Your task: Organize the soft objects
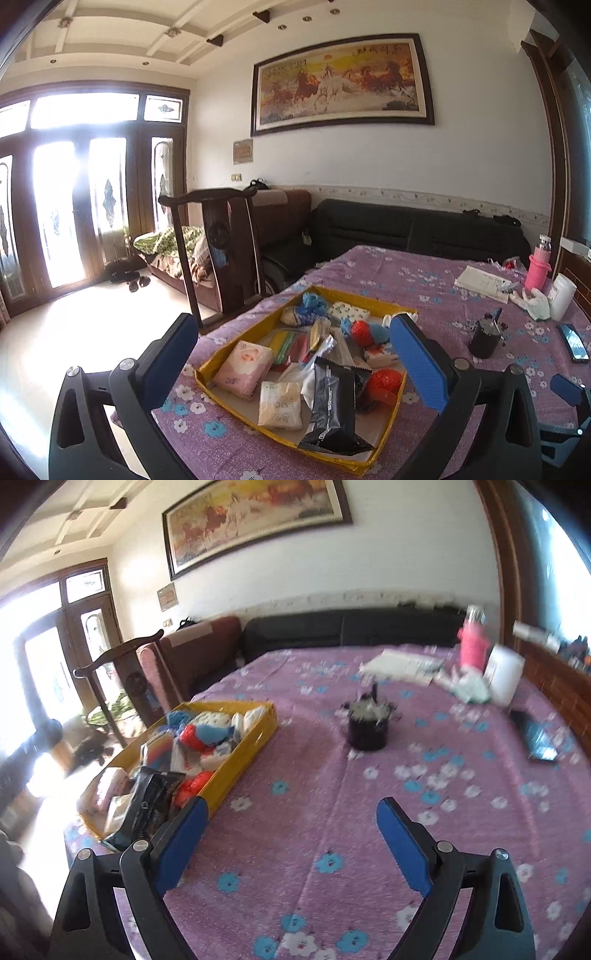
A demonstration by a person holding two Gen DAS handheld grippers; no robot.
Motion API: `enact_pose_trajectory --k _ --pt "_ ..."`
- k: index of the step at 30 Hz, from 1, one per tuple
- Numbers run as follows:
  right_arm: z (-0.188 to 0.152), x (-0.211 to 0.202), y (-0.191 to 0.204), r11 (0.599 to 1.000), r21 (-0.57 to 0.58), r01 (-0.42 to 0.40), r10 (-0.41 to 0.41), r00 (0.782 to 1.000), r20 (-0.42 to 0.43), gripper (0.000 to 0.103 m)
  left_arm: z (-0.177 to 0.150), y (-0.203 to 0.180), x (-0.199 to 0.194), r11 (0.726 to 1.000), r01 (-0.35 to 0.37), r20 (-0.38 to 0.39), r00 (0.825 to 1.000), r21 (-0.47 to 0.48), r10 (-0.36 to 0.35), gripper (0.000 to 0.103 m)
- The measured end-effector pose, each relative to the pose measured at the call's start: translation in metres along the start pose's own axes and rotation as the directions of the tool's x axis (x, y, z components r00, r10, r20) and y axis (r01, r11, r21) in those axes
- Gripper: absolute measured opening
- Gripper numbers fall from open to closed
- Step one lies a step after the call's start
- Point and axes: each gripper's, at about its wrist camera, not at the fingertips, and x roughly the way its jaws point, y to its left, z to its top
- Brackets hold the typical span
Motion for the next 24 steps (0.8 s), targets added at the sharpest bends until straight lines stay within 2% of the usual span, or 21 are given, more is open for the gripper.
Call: enact_pose_trajectory --k 2,5,10,12,14,16,17,21,24 --pt "0.002 -0.012 0.010 0.998 -0.046 0.030 -0.027 0.998 0.057 0.101 0.006 0.003 -0.012 1.000 -0.003 0.056 0.998 -0.007 0.003 0.103" --pt "0.007 -0.022 0.023 0.995 -0.095 0.033 -0.024 0.995 0.095 0.102 0.013 0.006 -0.023 1.000 0.008 0.100 0.995 -0.016 -0.006 0.103" --pt "0.017 -0.026 0.042 0.985 -0.172 0.016 0.003 0.994 0.111 0.103 0.008 0.007 -0.026 0.999 -0.034 0.111 0.993 0.013 0.032 0.103" --pt "0.016 -0.023 0.050 0.979 -0.204 -0.002 0.022 0.995 0.094 0.103 0.001 0.005 -0.018 0.998 -0.032 0.072 0.997 0.052 0.028 0.103" --pt "0.012 -0.018 0.056 0.975 -0.221 -0.018 0.033 0.997 0.067 0.103 -0.005 0.002 -0.004 0.996 0.038 -0.015 0.999 0.087 -0.037 0.103" --pt "0.007 -0.011 0.060 0.973 -0.229 -0.025 0.035 0.999 0.040 0.103 -0.012 0.004 0.009 0.989 0.134 -0.096 0.987 0.062 -0.127 0.103" --pt "0.005 -0.008 0.062 0.973 -0.229 -0.025 0.032 0.999 0.027 0.103 -0.014 0.006 0.012 0.987 0.155 -0.116 0.982 0.043 -0.149 0.103" --pt "-0.001 0.000 0.068 0.973 -0.228 -0.031 0.028 0.999 -0.015 0.103 -0.016 0.018 0.023 0.985 0.170 -0.158 0.973 -0.018 -0.171 0.103" --pt "-0.002 0.003 0.072 0.970 -0.239 -0.035 0.029 0.999 -0.029 0.103 -0.016 0.035 0.034 0.981 0.170 -0.216 0.958 -0.098 -0.188 0.103"
